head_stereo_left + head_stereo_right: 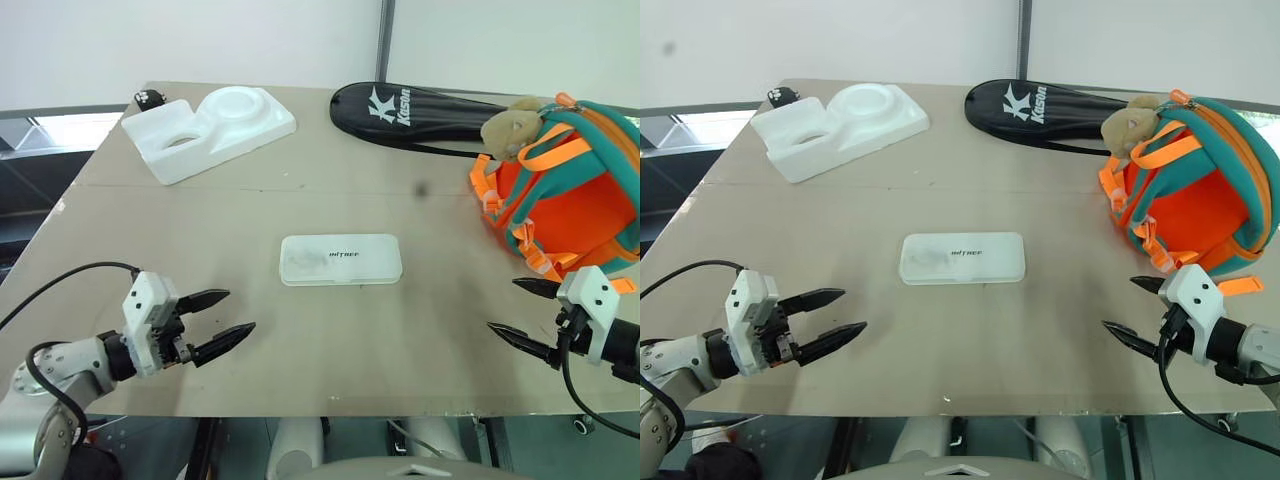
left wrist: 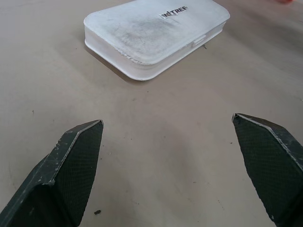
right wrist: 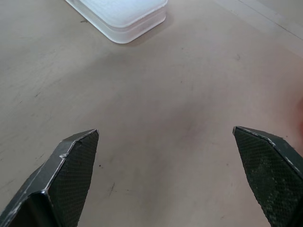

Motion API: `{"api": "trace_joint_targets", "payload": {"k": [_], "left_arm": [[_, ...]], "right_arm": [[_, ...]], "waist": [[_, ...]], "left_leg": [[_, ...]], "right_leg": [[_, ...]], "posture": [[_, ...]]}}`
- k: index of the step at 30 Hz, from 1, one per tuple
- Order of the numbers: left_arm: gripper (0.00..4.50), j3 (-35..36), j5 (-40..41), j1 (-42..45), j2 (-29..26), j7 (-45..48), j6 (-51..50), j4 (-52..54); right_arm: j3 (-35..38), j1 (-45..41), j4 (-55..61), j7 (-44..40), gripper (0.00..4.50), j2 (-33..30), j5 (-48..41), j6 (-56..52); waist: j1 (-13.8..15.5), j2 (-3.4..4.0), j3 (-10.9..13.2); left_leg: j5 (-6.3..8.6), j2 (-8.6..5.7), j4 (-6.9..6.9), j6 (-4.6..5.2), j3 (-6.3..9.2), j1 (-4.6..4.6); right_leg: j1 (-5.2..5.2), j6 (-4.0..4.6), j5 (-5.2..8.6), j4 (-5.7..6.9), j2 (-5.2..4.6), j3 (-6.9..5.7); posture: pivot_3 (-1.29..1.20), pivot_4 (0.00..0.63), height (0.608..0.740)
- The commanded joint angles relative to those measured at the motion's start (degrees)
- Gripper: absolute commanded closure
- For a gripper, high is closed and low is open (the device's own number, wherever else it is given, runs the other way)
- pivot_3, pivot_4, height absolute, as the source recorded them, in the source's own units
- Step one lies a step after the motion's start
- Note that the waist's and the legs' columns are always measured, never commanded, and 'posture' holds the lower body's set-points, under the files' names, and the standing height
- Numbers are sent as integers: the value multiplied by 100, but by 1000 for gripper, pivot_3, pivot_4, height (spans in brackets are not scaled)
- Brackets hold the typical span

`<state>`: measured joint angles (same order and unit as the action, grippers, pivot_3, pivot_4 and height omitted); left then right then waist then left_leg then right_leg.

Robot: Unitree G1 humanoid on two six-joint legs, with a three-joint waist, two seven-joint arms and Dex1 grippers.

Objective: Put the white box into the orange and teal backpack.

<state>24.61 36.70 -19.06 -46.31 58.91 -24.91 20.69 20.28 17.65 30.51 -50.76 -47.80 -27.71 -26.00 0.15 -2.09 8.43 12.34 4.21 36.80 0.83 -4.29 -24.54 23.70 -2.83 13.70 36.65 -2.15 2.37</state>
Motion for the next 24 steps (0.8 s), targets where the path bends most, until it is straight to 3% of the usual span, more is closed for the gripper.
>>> {"api": "trace_joint_targets", "payload": {"k": [1,6,12,15,21,22,23,24], "left_arm": [[21,60,57,263,-17,-33,-11,-96],[21,-163,393,891,166,-564,-623,93],[21,-304,390,1307,241,-1222,-1107,245],[886,-527,-92,1763,341,-1887,-1225,-100],[3719,-853,-601,1825,538,-2348,-1212,-354],[4147,-939,-681,1874,573,-2430,-1266,-413],[4424,-1041,-772,1924,586,-2496,-1306,-458],[4424,-1163,-877,1974,587,-2524,-1299,-490]], "right_arm": [[96,-31,209,228,0,131,37,29],[-492,-623,562,1089,0,524,241,-367],[-1140,-1384,447,1529,0,670,395,-854],[-1661,-2179,71,2069,1200,1109,625,-1258],[-2731,-2991,-525,2641,4179,1651,1374,-1609],[-2921,-3120,-724,2739,4492,1733,1559,-1590],[-3077,-3224,-892,2786,4500,1790,1712,-1542],[-3223,-3326,-1066,2831,4500,1841,1874,-1467]], "waist": [[4,0,0],[34,1,-1],[28,0,-1],[23,1,0],[-6,-3,-3],[-12,-5,-4],[-8,-4,-3],[3,-4,-3]], "left_leg": [[0,0,0,0,0,0],[-1,2,9,0,5,7],[-1,0,8,0,1,-4],[-2,0,10,1,7,-1],[-2,-1,14,1,2,-9],[-2,-1,14,1,4,-15],[-2,-1,14,1,4,-13],[-2,-2,14,1,4,-17]], "right_leg": [[0,0,0,0,0,0],[0,-1,-1,10,8,-5],[0,0,-1,8,8,-2],[-1,0,-2,12,15,-4],[1,-1,-3,13,15,0],[4,-6,-6,13,15,-2],[4,-7,-6,14,16,-3],[7,-7,-6,14,16,-3]], "posture": [[0,150,740],[0,150,740],[0,150,740],[0,150,740],[0,150,740],[0,150,740],[0,150,740],[0,150,740]]}}
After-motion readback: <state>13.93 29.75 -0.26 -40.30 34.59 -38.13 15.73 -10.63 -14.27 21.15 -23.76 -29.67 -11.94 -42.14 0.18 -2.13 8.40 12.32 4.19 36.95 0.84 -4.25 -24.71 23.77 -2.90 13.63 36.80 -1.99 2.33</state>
